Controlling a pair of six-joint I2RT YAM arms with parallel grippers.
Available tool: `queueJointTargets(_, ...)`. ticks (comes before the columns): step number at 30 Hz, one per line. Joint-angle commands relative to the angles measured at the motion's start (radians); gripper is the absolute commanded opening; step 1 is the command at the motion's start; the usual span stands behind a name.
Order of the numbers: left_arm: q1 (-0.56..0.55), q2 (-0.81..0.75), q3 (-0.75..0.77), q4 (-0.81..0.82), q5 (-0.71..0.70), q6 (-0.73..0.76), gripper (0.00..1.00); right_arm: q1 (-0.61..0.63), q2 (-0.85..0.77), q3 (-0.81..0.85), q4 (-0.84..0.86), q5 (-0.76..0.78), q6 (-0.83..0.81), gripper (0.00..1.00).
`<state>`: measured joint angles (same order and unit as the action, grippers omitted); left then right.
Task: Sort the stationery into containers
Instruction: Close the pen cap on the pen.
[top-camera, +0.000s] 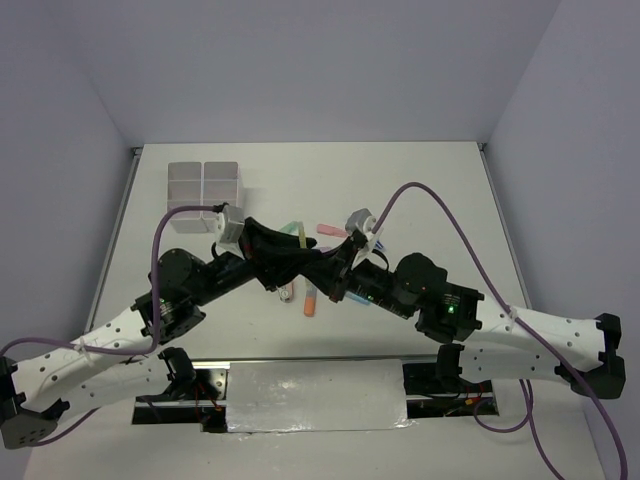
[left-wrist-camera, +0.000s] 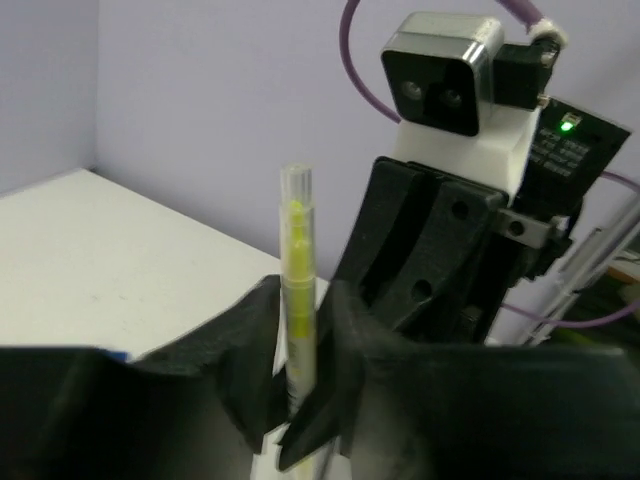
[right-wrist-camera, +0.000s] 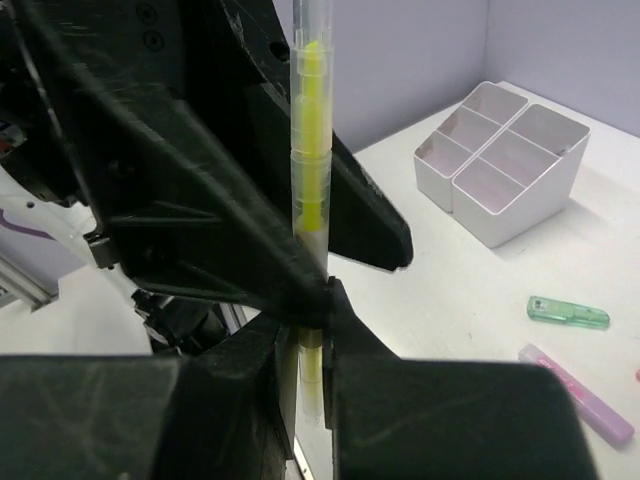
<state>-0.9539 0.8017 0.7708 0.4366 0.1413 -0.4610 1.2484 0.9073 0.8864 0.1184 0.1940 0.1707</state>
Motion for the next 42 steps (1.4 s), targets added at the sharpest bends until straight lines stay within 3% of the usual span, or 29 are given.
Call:
queueJointTargets(1,-0.002,-0.001,0.048,0.037,0.021,0.010,0.46,-0.009,-0.030,-0.009,0.055,0.022,0.003,0.00)
queueJointTargets(2,-0.003,0.002,0.054,0.028,0.002,0.007,0.82,-0.009,-0.030,-0.009,0.052,0.025,0.004,0.00)
queueJointTargets(3,-0.002,0.004,0.059,0.010,-0.028,0.005,0.98,-0.009,-0.028,-0.012,0.050,0.028,0.003,0.00)
queueJointTargets(9,-0.003,0.039,0.191,-0.165,-0.219,0.004,0.98,-0.010,-0.015,-0.001,0.009,0.041,0.001,0.00)
queueJointTargets(17,-0.002,0.051,0.246,-0.229,-0.316,0.001,0.79,-0.010,0.005,0.011,-0.017,0.041,0.000,0.00)
queueJointTargets(20,-0.002,0.067,0.257,-0.248,-0.319,0.002,0.65,-0.010,0.005,0.017,-0.025,0.038,-0.004,0.00)
queueJointTargets(21,-0.003,0.068,0.251,-0.246,-0.315,-0.001,0.54,-0.010,0.005,0.020,-0.026,0.041,-0.004,0.00)
queueJointTargets(26,-0.003,0.079,0.236,-0.231,-0.286,-0.013,0.37,-0.010,0.008,0.034,-0.039,0.061,-0.007,0.00)
queueJointTargets(27,-0.003,0.080,0.232,-0.230,-0.279,-0.016,0.24,-0.012,0.010,0.039,-0.043,0.065,-0.007,0.00)
queueJointTargets(30,-0.002,0.093,0.236,-0.236,-0.264,-0.024,0.03,-0.015,0.015,0.057,-0.043,0.081,-0.008,0.00)
queueJointTargets(42,-0.003,0.097,0.058,-0.168,-0.246,-0.142,0.00,-0.122,0.079,0.250,0.026,0.010,-0.042,0.00)
